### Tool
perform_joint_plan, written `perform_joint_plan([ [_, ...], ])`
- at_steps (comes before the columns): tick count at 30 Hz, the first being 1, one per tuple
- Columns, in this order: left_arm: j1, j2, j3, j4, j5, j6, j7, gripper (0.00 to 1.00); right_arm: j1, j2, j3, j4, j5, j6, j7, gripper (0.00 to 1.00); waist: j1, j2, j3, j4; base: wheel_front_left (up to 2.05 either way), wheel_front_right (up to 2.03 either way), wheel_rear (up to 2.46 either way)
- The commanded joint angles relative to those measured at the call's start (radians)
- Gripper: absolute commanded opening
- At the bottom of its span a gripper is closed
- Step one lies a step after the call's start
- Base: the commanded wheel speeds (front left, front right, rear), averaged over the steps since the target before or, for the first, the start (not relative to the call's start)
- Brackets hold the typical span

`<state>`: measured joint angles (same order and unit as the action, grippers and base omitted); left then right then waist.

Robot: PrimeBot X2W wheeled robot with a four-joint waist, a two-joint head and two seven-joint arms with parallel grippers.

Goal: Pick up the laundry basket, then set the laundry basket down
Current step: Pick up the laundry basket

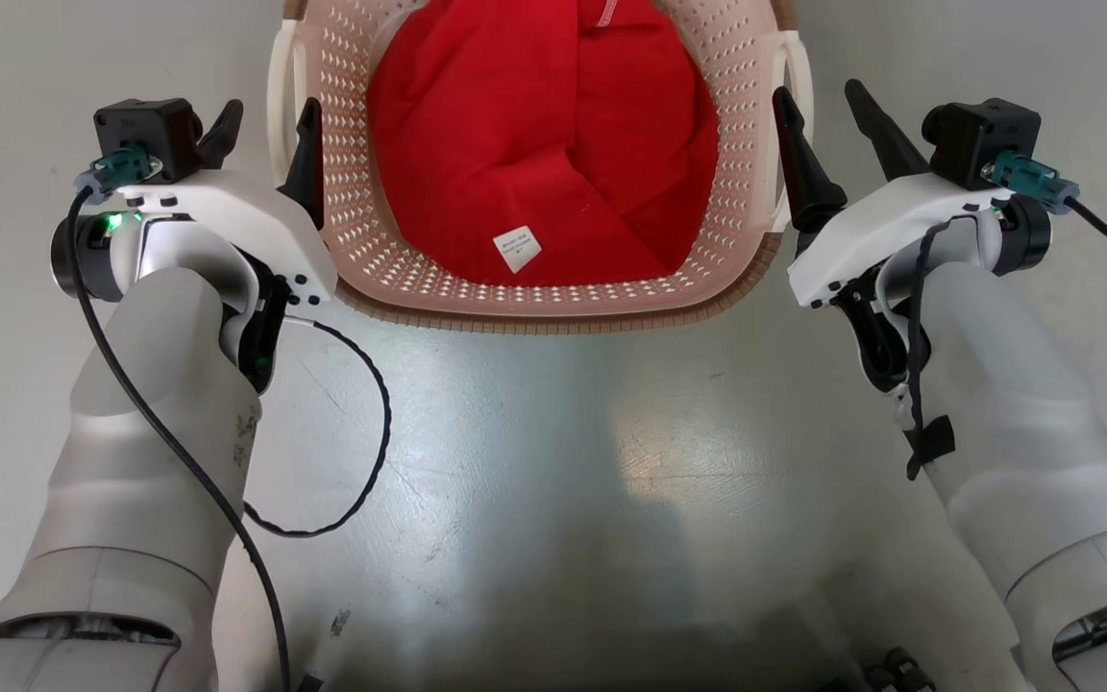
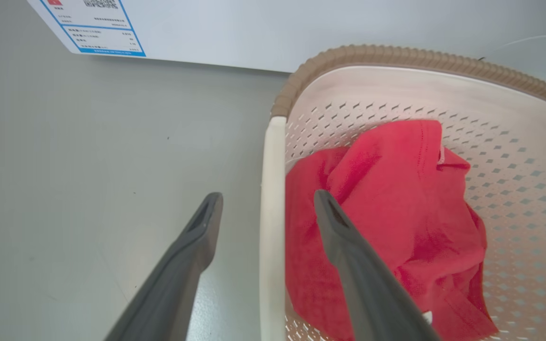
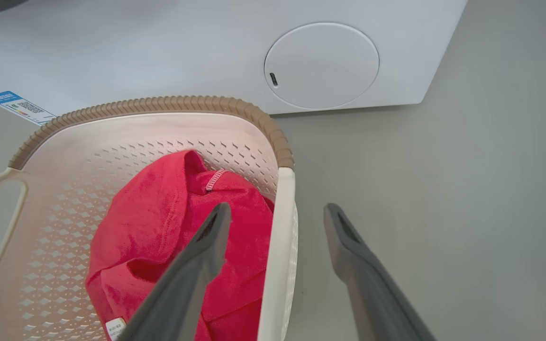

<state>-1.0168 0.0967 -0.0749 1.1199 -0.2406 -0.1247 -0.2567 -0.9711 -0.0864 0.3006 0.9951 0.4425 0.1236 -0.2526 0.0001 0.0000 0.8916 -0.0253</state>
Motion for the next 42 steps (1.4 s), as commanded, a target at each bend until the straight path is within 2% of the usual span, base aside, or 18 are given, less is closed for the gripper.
perform_joint_plan([
  [1, 0.004, 0.035, 0.009, -0.004, -0.010, -0.006, -0.005, 1.00, 0.018, 0.017, 0.020, 0.000, 0.012, 0.007, -0.009, 1.00, 0.0000, 0.0000, 0.008, 0.002, 0.00, 0.00, 0.00],
  [18, -0.069, 0.023, -0.093, 0.083, -0.074, -0.006, -0.005, 1.00, -0.072, 0.029, 0.131, 0.150, 0.161, 0.007, -0.005, 1.00, 0.0000, 0.0000, 0.073, 0.018, 0.00, 0.00, 0.00],
  [29, -0.087, 0.021, -0.140, 0.102, -0.115, -0.006, -0.005, 1.00, -0.098, 0.032, 0.196, 0.182, 0.233, 0.007, -0.007, 0.99, 0.0000, 0.0000, 0.082, 0.021, 0.00, 0.00, 0.00],
  [30, -0.085, 0.024, -0.161, 0.110, -0.133, -0.006, -0.005, 1.00, -0.103, 0.032, 0.225, 0.192, 0.265, 0.007, -0.007, 0.79, 0.0000, 0.0000, 0.081, 0.018, 0.00, 0.00, 0.00],
  [31, -0.085, 0.024, -0.161, 0.110, -0.133, -0.006, -0.005, 1.00, -0.103, 0.032, 0.225, 0.192, 0.265, 0.007, -0.007, 0.79, 0.0000, 0.0000, 0.081, 0.018, 0.00, 0.00, 0.00],
  [32, -0.085, 0.024, -0.165, 0.113, -0.137, -0.006, -0.005, 0.82, -0.104, 0.032, 0.230, 0.193, 0.271, 0.007, -0.007, 0.49, 0.0000, 0.0000, 0.080, 0.018, 0.00, 0.00, 0.00],
  [33, -0.085, 0.025, -0.169, 0.116, -0.141, -0.006, -0.005, 0.49, -0.104, 0.033, 0.235, 0.194, 0.277, 0.007, -0.007, 0.39, 0.0000, 0.0000, 0.080, 0.017, 0.00, 0.00, 0.00],
  [34, -0.085, 0.026, -0.173, 0.118, -0.145, -0.006, -0.005, 0.26, -0.105, 0.033, 0.240, 0.195, 0.283, 0.007, -0.007, 0.32, 0.0000, 0.0000, 0.079, 0.016, 0.00, 0.00, 0.00],
  [35, -0.085, 0.026, -0.173, 0.118, -0.145, -0.006, -0.005, 0.26, -0.105, 0.033, 0.240, 0.195, 0.283, 0.007, -0.007, 0.32, 0.0000, 0.0000, 0.079, 0.016, 0.00, 0.00, 0.00],
  [36, -0.086, 0.028, -0.182, 0.122, -0.153, -0.006, -0.005, 0.00, -0.106, 0.033, 0.248, 0.198, 0.294, 0.007, -0.008, 0.06, 0.0000, 0.0000, 0.078, 0.015, 0.00, 0.00, 0.00],
  [37, -0.086, 0.030, -0.186, 0.124, -0.157, -0.006, -0.004, 0.00, -0.107, 0.033, 0.252, 0.199, 0.300, 0.007, -0.008, 0.00, 0.0000, 0.0000, 0.077, 0.014, 0.00, 0.00, 0.00],
  [42, -0.081, 0.036, -0.205, 0.133, -0.176, -0.006, -0.001, 0.00, -0.106, 0.033, 0.271, 0.201, 0.320, 0.007, -0.008, 0.00, 0.0000, 0.0000, 0.066, 0.011, 0.00, 0.00, 0.00],
])
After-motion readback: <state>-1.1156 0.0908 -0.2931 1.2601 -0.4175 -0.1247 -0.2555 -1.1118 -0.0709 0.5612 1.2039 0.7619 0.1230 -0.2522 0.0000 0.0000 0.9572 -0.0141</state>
